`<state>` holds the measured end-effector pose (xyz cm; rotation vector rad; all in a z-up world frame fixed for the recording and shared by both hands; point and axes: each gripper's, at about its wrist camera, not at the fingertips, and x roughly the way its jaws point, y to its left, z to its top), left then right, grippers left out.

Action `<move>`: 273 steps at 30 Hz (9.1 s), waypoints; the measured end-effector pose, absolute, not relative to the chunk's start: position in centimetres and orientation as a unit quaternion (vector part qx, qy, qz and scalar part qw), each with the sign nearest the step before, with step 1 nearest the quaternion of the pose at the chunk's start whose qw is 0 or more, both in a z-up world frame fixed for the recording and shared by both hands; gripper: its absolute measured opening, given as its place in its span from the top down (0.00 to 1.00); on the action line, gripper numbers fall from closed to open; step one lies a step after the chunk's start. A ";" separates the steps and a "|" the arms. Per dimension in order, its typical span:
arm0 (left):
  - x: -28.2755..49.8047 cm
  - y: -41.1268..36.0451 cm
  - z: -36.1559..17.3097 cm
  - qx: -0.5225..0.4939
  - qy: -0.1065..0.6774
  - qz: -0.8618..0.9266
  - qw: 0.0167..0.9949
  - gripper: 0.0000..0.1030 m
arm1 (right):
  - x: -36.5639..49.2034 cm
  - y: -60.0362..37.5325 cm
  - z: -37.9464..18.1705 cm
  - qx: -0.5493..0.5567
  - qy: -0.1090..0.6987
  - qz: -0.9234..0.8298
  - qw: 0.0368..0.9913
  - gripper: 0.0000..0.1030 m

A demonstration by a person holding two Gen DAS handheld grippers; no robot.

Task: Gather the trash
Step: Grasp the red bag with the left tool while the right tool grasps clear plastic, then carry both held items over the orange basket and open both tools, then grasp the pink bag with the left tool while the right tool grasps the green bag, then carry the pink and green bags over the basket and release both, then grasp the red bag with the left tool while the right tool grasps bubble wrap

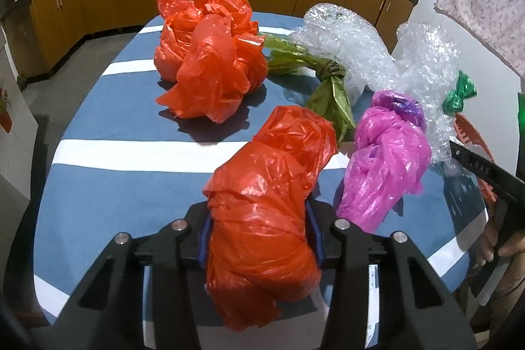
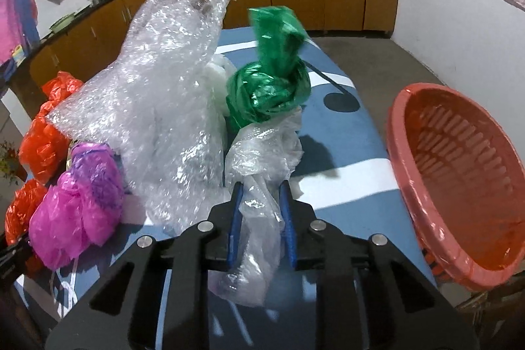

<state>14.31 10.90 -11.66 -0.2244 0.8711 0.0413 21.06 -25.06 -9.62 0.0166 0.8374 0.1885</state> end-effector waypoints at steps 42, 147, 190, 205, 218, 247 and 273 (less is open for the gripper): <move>18.6 -8.1 -0.8 -0.048 0.321 -0.177 0.929 0.58 | 13.5 -41.2 -1.3 0.103 0.294 -0.071 0.948 0.84; 18.1 0.0 -8.9 -0.015 0.361 -0.045 0.932 0.17 | 20.6 -30.9 -8.4 0.048 0.398 0.038 0.916 0.54; 16.3 -3.3 -2.9 -0.035 0.308 -0.111 0.944 0.59 | 14.9 -34.4 -2.4 0.065 0.320 0.006 0.945 0.54; 18.4 -9.0 -2.0 -0.036 0.308 -0.165 0.936 0.59 | 14.0 -38.2 -2.0 0.070 0.298 -0.052 0.951 0.54; 22.2 -17.8 -2.2 -0.028 0.306 -0.244 0.920 0.59 | 15.1 -43.6 -1.9 0.103 0.282 -0.120 0.946 0.54; 27.6 -25.8 -6.2 -0.023 0.353 -0.299 0.886 0.50 | 18.0 -47.9 -2.7 0.174 0.256 -0.136 0.941 0.49; 20.0 -9.6 -2.6 -0.024 0.279 -0.135 0.950 0.21 | 16.1 -39.2 -0.6 0.072 0.232 -0.089 0.966 0.05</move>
